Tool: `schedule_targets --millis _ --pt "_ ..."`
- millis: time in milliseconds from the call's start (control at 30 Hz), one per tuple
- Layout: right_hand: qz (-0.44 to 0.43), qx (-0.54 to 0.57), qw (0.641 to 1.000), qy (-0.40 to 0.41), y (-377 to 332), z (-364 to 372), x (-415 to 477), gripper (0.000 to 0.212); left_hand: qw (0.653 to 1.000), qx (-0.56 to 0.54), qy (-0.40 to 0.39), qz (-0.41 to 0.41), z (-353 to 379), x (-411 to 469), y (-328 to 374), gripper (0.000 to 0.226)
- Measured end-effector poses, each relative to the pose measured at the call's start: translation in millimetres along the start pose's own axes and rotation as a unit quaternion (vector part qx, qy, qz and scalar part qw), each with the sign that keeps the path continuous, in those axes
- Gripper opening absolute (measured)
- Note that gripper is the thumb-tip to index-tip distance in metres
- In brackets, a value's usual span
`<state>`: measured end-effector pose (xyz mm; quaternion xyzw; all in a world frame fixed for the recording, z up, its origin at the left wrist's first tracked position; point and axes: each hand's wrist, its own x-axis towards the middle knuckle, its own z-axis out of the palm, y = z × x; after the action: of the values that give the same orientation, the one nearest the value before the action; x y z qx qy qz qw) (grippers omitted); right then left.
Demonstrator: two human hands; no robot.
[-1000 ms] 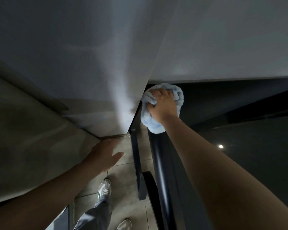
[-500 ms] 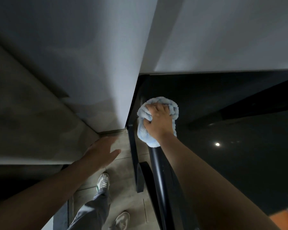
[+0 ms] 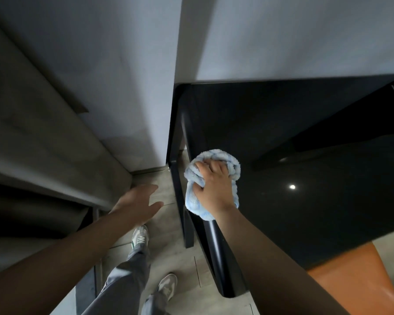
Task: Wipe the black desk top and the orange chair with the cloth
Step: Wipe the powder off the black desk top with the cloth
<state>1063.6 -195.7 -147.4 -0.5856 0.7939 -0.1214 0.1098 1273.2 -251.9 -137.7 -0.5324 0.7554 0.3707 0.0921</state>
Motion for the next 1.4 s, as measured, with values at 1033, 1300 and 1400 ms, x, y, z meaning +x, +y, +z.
schedule_targets --millis 1033,1300,1400 --pt "0.016 0.047 0.999 -0.006 36 -9 -227 0.050 0.998 0.007 -0.011 0.056 75 -106 55 0.054" --pt "0.094 0.026 0.995 -0.033 34 -16 -276 0.045 0.995 0.017 -0.043 0.087 70 -128 55 0.053" --pt "0.174 0.053 0.981 -0.066 29 -25 -300 0.044 0.991 0.017 -0.073 0.113 66 -135 56 0.051"
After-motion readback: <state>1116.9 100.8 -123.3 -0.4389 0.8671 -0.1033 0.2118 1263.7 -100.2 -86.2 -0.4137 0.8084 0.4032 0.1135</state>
